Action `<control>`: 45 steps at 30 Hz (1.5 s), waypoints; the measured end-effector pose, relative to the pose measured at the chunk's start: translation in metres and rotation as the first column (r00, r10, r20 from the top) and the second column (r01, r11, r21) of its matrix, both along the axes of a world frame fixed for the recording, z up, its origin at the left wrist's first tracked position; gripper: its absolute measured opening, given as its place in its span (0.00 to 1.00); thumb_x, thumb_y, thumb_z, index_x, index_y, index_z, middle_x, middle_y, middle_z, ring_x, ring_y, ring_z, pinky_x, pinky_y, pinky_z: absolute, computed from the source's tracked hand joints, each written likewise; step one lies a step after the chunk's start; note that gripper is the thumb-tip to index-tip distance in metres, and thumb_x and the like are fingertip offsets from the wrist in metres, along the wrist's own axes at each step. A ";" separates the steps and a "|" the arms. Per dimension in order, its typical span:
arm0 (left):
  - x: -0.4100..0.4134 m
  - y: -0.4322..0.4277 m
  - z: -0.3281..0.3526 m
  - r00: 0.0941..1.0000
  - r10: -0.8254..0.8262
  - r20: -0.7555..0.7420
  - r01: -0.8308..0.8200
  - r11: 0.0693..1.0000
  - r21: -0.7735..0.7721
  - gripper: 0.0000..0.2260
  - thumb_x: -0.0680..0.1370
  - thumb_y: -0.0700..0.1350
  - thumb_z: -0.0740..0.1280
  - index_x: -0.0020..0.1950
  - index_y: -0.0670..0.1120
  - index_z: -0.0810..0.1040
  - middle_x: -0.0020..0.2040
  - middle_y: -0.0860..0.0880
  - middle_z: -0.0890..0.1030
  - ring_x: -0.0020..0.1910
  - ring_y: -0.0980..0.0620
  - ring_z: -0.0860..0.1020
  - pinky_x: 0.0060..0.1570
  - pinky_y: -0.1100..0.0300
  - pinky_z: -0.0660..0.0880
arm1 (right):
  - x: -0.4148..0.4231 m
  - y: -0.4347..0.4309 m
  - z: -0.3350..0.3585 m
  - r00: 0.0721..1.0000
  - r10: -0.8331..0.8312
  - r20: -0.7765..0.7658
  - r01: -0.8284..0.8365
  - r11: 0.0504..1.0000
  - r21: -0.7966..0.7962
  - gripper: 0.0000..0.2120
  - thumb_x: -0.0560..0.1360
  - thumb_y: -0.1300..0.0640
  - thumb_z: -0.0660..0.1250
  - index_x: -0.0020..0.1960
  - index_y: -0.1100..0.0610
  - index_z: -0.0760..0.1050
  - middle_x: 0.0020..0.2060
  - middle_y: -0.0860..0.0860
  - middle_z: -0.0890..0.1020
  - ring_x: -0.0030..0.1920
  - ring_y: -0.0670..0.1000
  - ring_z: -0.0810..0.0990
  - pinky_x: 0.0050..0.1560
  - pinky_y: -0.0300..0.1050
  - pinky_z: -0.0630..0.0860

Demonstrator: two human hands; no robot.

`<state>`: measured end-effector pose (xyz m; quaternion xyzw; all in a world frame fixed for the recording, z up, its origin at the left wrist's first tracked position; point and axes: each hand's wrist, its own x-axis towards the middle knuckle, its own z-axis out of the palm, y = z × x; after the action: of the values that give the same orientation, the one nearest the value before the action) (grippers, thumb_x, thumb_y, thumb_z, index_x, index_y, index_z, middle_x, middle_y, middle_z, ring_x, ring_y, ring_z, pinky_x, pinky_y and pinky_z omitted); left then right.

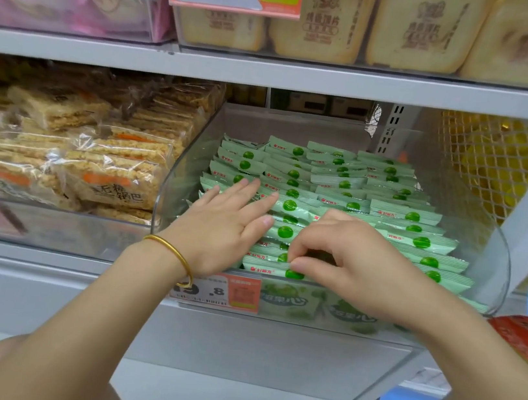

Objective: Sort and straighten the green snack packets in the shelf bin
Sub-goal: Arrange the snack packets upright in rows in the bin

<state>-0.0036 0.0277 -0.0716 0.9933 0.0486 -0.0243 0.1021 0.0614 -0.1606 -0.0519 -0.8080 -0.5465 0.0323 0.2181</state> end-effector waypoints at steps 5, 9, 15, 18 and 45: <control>-0.001 0.002 0.002 0.999 0.006 0.033 -0.002 0.992 -0.127 0.22 0.82 0.56 0.43 0.76 0.58 0.47 0.78 0.55 0.46 0.76 0.60 0.42 0.74 0.57 0.39 | -0.003 -0.002 0.002 1.000 -0.008 0.002 0.008 1.000 0.028 0.04 0.77 0.54 0.63 0.44 0.50 0.75 0.35 0.43 0.77 0.41 0.44 0.72 0.43 0.40 0.68; 0.000 0.004 0.000 0.999 0.015 0.041 -0.009 0.989 -0.145 0.22 0.82 0.55 0.43 0.76 0.57 0.49 0.78 0.55 0.47 0.76 0.60 0.43 0.75 0.56 0.41 | -0.006 -0.001 0.005 0.995 -0.052 -0.084 0.065 0.986 0.156 0.06 0.78 0.57 0.61 0.42 0.51 0.71 0.32 0.44 0.74 0.35 0.43 0.72 0.35 0.37 0.67; -0.005 -0.005 0.016 0.930 0.190 0.314 -0.008 0.865 -0.501 0.20 0.83 0.54 0.46 0.73 0.53 0.64 0.70 0.60 0.65 0.70 0.63 0.61 0.67 0.70 0.55 | -0.003 0.005 0.011 0.949 -0.184 -0.257 0.292 0.822 0.489 0.10 0.78 0.60 0.63 0.40 0.48 0.71 0.36 0.40 0.76 0.41 0.35 0.74 0.42 0.27 0.68; -0.016 -0.016 0.032 0.887 0.225 0.402 0.178 0.637 -0.750 0.19 0.81 0.58 0.50 0.70 0.56 0.66 0.64 0.61 0.73 0.61 0.65 0.73 0.63 0.67 0.68 | 0.003 0.009 0.014 0.920 -0.246 -0.304 0.381 0.742 0.551 0.10 0.77 0.59 0.64 0.40 0.48 0.72 0.38 0.40 0.77 0.41 0.33 0.74 0.42 0.25 0.66; -0.014 -0.015 0.026 0.897 0.022 0.441 0.379 0.473 -0.795 0.38 0.68 0.34 0.68 0.72 0.60 0.61 0.74 0.54 0.63 0.68 0.57 0.70 0.61 0.60 0.72 | 0.016 0.019 0.013 0.633 0.088 -0.769 0.531 0.673 0.514 0.07 0.79 0.55 0.61 0.47 0.56 0.77 0.40 0.56 0.85 0.36 0.53 0.82 0.34 0.48 0.78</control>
<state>-0.0181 0.0128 -0.0459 0.7877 -0.0982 0.1430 0.5911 0.0769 -0.1413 -0.0388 -0.6399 -0.2620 0.1172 0.7129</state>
